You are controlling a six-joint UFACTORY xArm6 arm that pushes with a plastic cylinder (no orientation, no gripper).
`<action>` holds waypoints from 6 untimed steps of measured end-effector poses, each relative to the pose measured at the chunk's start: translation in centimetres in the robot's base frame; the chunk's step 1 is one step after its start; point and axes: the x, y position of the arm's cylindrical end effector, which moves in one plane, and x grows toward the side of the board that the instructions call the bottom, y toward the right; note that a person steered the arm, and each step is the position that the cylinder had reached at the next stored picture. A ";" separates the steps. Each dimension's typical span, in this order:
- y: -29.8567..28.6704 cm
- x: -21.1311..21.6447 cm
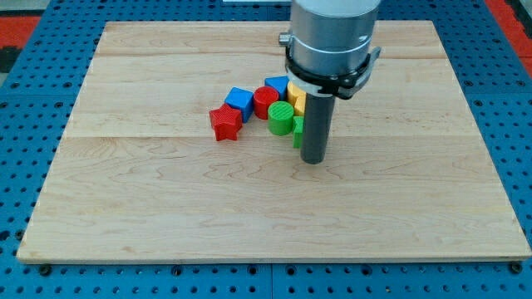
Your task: Slide the green star left a bit
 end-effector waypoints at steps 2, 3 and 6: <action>3.4 0.9; 8.9 0.3; 1.9 -5.3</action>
